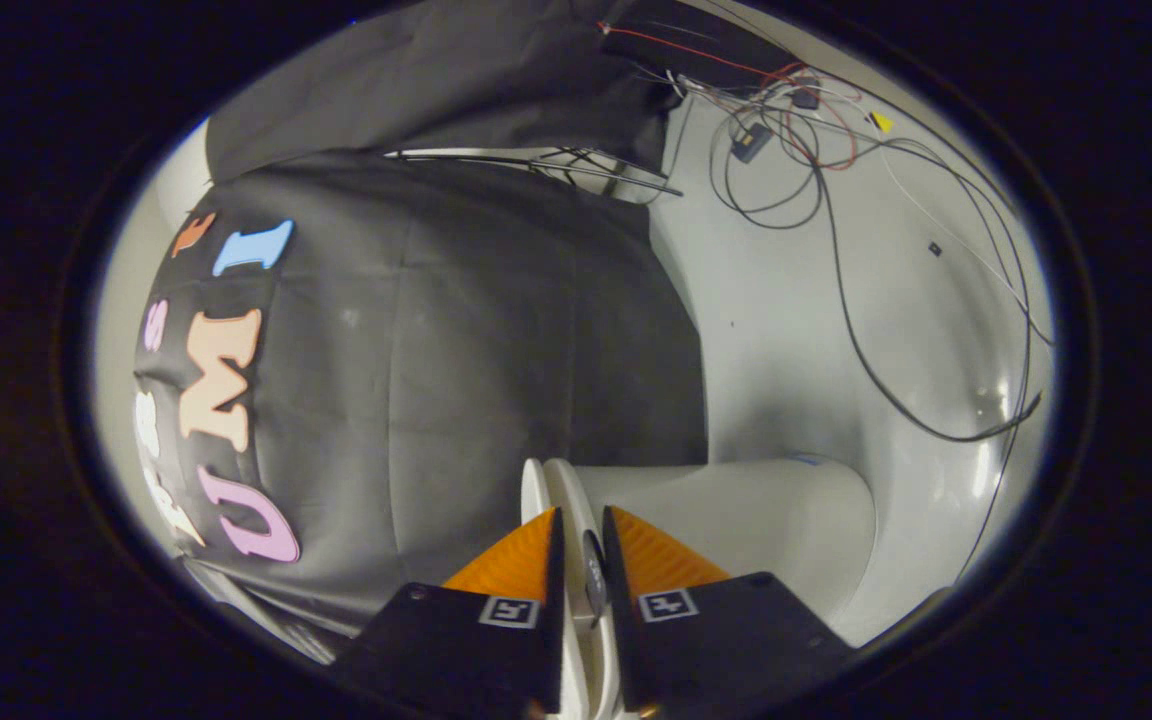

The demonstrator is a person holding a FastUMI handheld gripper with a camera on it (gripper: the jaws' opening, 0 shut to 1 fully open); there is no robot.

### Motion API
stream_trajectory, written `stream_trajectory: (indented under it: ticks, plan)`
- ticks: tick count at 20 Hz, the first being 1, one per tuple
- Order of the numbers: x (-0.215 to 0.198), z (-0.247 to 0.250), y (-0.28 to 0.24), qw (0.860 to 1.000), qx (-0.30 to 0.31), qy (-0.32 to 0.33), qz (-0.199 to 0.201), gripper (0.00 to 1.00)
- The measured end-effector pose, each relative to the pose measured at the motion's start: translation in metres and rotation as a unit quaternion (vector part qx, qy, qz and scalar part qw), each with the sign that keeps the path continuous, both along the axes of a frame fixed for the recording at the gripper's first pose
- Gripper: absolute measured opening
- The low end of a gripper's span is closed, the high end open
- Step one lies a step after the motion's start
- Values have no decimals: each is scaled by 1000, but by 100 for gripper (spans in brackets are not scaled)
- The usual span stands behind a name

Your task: Open the toilet lid.

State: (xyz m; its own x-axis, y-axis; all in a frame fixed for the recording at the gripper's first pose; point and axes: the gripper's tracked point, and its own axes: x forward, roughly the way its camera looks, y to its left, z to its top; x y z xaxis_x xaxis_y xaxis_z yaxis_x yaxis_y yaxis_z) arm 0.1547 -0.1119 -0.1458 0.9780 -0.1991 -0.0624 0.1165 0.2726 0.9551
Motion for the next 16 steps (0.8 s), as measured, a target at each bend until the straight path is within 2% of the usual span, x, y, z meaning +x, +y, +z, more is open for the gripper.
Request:
stream_trajectory:
  ticks: [1, 3, 7, 11, 16]
  plan:
    - [0, 1, 0, 1000, 5, -5, 0, 11]
    - [-2, 6, 2, 1000, 2, -15, 1, 5]
    - [1, 19, 9, 999, -22, -28, 18, 4]
    - [-1, 40, 22, 996, -90, 11, 16, 4]
    - [-6, 89, 58, 982, -189, 19, 22, 4]
